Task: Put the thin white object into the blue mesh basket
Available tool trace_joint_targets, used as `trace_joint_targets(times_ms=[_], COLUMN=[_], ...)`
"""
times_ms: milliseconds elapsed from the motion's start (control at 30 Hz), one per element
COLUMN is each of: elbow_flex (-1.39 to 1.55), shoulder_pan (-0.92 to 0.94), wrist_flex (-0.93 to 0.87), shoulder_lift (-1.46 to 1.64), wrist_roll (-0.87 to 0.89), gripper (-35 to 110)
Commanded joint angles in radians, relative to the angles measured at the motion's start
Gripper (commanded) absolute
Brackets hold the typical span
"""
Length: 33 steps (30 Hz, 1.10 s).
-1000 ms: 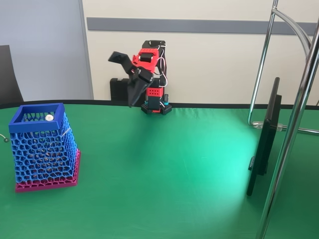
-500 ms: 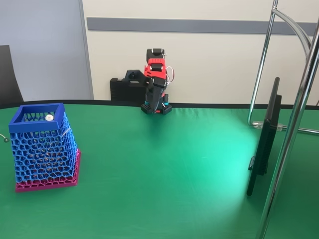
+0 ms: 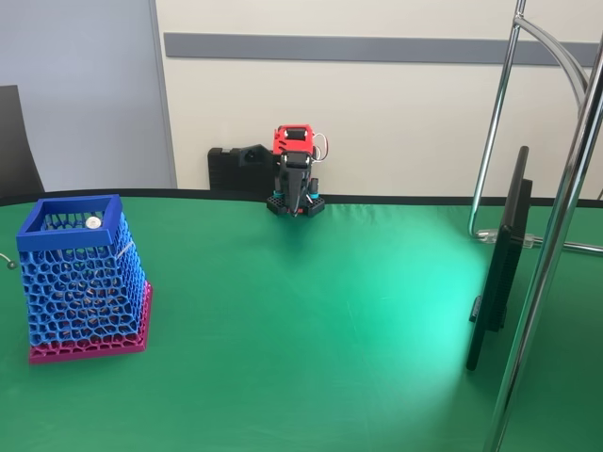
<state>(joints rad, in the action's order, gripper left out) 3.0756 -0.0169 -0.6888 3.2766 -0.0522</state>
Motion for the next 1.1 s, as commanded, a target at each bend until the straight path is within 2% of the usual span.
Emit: trace_joint_targets(times_ms=[0, 233, 1067], elbow_flex=[0.008, 0.008, 0.008], shoulder_pan=[0.002, 0.003, 0.003], wrist_flex=[-0.063, -0.158, -0.175], shoulder_lift=[0.028, 0.041, 0.048], wrist_roll=[0.014, 0.041, 0.041], gripper=[1, 1, 1])
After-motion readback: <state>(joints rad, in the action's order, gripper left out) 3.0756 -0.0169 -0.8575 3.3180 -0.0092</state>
